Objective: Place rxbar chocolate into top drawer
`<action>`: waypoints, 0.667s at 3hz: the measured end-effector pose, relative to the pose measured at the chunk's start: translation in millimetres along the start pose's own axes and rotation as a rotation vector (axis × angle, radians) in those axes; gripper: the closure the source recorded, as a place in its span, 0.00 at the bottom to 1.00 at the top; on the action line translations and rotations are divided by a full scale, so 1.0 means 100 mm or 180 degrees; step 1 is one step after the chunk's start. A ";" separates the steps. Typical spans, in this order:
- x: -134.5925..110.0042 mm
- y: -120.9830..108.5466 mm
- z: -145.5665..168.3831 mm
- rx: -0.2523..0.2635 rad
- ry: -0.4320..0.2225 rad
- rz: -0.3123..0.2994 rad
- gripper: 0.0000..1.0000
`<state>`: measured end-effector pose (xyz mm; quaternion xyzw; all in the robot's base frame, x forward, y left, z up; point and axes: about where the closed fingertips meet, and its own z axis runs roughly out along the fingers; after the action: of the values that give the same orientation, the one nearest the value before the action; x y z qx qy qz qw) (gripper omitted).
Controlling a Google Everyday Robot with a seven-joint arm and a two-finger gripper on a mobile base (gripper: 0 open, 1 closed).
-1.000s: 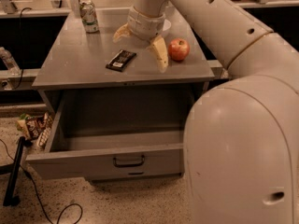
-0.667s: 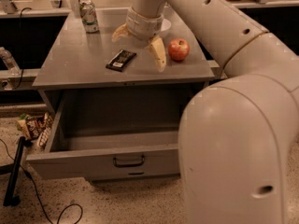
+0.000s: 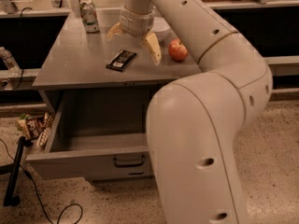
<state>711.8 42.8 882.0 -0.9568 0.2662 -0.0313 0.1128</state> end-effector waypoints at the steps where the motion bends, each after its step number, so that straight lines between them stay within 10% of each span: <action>1: 0.12 -0.12 0.02 -0.0028 0.0136 -0.0134 0.00; 2: 0.22 -0.27 0.05 -0.0057 0.0265 -0.0296 0.00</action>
Offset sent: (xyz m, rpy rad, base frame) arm 0.0331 -0.0059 0.0146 -0.2000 0.0231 0.1350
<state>745.0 54.6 882.9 -0.9670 0.2262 -0.0739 0.0915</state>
